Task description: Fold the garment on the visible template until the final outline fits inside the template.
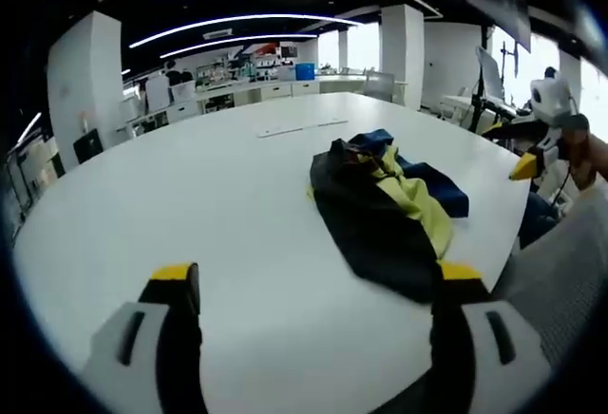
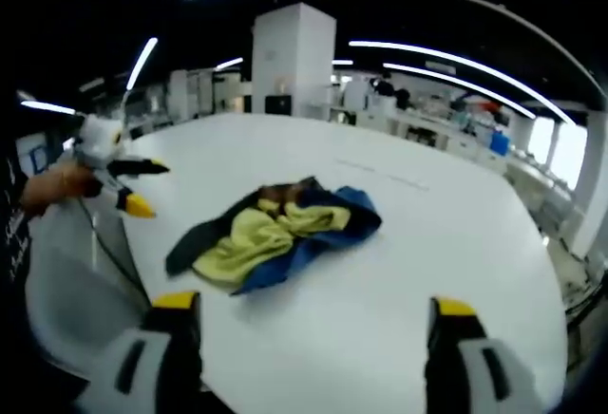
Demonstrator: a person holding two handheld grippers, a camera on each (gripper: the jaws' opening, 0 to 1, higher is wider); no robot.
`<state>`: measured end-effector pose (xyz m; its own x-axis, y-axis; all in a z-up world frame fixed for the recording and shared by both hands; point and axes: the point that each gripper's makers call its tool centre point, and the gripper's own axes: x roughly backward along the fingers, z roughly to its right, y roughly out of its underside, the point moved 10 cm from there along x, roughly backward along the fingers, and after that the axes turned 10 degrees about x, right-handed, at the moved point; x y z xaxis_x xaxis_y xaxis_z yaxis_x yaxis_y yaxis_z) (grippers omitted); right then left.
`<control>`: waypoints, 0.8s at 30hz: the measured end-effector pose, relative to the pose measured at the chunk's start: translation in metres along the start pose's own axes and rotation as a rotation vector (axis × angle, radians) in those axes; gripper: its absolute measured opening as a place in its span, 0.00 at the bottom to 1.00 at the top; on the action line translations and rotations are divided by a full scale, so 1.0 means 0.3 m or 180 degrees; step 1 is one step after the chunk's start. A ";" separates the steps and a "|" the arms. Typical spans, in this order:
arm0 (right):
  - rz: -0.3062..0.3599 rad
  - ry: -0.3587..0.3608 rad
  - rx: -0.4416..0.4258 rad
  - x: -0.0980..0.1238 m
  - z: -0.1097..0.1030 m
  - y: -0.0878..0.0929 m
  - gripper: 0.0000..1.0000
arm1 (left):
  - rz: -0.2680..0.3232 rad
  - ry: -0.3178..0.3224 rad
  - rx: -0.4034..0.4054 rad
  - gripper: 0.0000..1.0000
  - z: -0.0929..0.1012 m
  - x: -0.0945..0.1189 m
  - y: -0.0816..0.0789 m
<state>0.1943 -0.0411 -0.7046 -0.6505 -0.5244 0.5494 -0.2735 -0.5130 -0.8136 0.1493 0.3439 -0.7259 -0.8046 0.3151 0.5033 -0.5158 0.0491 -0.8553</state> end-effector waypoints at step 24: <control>0.0089 0.0030 0.0157 0.017 0.068 -0.039 0.99 | 0.0061 0.0219 0.0214 0.98 0.003 0.012 -0.009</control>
<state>0.2087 -0.0515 -0.6884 -0.6641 -0.5327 0.5246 -0.2201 -0.5313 -0.8181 0.1475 0.3439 -0.7218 -0.7936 0.3799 0.4752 -0.5209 -0.0205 -0.8534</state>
